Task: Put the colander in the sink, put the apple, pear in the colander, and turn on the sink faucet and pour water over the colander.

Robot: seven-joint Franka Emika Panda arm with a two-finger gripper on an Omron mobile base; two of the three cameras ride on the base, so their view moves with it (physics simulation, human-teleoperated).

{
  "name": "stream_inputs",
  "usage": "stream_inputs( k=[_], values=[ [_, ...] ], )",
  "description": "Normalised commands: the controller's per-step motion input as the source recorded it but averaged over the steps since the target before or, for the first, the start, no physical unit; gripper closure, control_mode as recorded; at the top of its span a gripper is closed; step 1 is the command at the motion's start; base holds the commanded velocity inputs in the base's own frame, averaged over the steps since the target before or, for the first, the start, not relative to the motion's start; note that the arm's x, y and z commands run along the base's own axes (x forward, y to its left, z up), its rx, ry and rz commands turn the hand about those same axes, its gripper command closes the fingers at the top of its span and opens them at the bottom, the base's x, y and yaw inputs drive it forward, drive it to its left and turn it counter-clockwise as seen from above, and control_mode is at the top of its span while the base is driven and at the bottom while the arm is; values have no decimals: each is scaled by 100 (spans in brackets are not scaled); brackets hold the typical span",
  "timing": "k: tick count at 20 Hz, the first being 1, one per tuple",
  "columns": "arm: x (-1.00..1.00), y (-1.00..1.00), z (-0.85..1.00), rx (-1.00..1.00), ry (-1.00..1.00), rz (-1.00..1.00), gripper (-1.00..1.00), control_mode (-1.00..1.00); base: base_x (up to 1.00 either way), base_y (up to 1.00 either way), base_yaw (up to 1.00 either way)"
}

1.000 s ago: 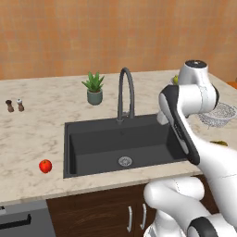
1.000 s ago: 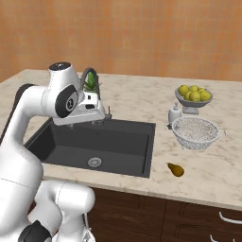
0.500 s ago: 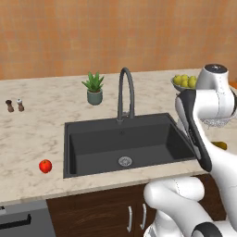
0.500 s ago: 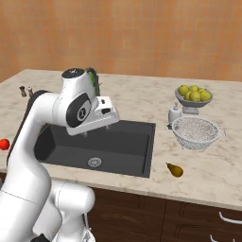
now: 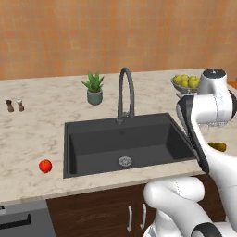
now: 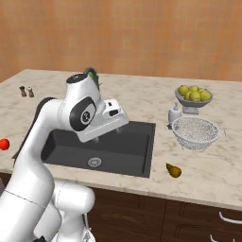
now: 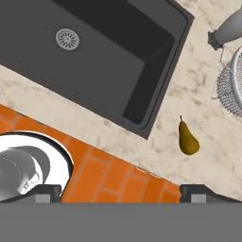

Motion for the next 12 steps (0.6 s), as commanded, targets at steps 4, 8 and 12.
stream_inputs(
  k=[4, 8, 12],
  values=[
    [0, -33, -14, -12, 1, 0, -100, -100, 0, 0, 0],
    [5, -51, -12, -3, 0, 0, -100, -100, 0, 0, 0],
    [11, -52, -4, 0, 0, 0, -100, -100, 0, 0, 0]
  ],
)
